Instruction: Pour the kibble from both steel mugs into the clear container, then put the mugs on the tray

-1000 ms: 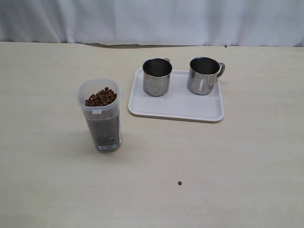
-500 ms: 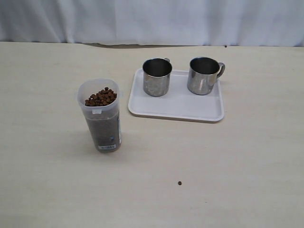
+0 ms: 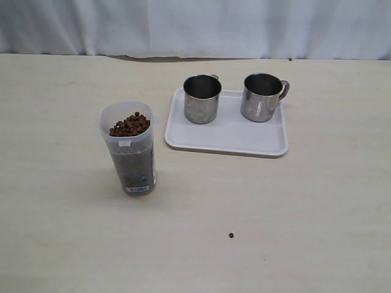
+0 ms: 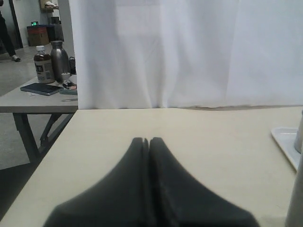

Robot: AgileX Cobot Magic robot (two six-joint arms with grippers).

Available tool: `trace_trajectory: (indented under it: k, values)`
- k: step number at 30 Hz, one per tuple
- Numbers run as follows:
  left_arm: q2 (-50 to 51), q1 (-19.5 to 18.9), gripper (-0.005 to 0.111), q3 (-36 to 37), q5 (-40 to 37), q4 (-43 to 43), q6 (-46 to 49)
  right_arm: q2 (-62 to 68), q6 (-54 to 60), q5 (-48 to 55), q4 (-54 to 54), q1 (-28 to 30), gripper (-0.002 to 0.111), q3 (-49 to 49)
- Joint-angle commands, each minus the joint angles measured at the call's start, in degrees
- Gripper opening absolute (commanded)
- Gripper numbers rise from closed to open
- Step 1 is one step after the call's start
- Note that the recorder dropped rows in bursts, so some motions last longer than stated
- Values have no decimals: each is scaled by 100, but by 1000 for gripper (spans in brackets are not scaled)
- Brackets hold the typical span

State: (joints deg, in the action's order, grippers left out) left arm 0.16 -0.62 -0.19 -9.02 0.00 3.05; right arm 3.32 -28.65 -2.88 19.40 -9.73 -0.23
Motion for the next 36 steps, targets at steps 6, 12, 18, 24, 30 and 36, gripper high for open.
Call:
trace_trajectory:
  k: [6,12,18,24,30,36]
  values:
    - [-16,-7,0,19,75,34,16,-332,240,803,84,707,5,23]
    - [-16,-7,0,19,75,34,16,-332,255,1205,84,707,5,23]
    - [-16,-7,0,19,75,34,16,-332,255,883,84,707,5,23]
    - [-16,-7,0,19,75,34,16,-332,633,536,-269,707,5,23]
    - [-16,-7,0,19,75,34,16,-332,3683,615,-2614,707,5,23]
    - [-16,-7,0,19,75,34,16,-332,2896,666,-2012,707,5,23]
